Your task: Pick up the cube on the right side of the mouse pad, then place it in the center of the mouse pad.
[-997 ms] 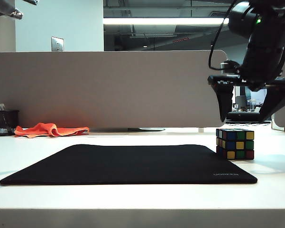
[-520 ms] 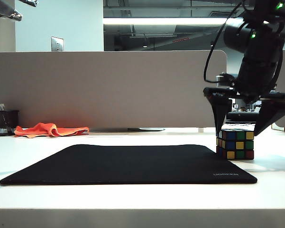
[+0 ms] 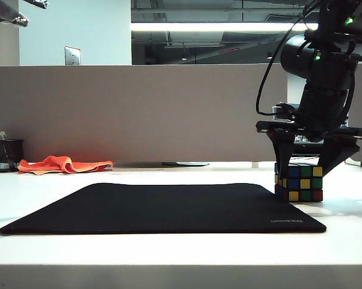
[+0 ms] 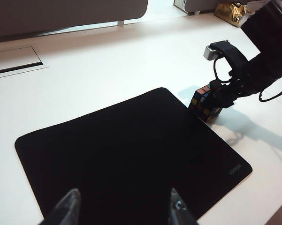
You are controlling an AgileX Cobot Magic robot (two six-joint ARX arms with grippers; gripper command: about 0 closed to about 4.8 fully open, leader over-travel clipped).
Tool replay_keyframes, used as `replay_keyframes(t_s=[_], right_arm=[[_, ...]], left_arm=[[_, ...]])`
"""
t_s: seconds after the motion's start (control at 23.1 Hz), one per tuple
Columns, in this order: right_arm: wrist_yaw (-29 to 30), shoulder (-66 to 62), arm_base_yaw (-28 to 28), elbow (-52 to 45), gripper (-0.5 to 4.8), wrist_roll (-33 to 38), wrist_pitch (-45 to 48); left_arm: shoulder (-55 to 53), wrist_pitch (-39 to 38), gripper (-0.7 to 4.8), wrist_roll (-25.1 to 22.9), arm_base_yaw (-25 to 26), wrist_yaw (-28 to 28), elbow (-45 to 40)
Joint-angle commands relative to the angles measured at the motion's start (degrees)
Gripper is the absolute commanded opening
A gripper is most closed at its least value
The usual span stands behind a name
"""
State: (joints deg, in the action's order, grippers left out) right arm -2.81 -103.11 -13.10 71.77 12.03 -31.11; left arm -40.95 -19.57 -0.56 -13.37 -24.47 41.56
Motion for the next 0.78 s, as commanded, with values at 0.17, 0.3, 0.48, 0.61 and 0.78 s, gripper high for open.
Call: replay_keyframes(t_s=[0.17, 0.3, 0.48, 0.61, 0.78], right_arm=[[0.1, 0.5, -0.1, 1.1, 2.61, 0.1, -1.0], [0.0, 0.6, -0.1, 4.5, 2.48, -2.4, -5.7], [0.0, 0.6, -0.1, 11.1, 2.46, -3.7, -14.1], [0.3, 0.6, -0.1, 16.6, 2.41, -3.7, -19.8], [9.9, 0.6, -2.3, 28.1, 2.42, -3.6, -24.4]], left_arm=[[0.0, 0.3, 2.42, -0.3, 0.0, -0.2, 0.4], [0.1, 0.3, 2.42, -0.3, 0.0, -0.2, 0.4], [0.1, 0.3, 2.42, -0.3, 0.0, -0.2, 0.4], [0.1, 0.3, 2.42, -0.3, 0.0, -0.2, 0.4], [0.1, 0.3, 2.42, -0.3, 0.0, -0.2, 0.4]])
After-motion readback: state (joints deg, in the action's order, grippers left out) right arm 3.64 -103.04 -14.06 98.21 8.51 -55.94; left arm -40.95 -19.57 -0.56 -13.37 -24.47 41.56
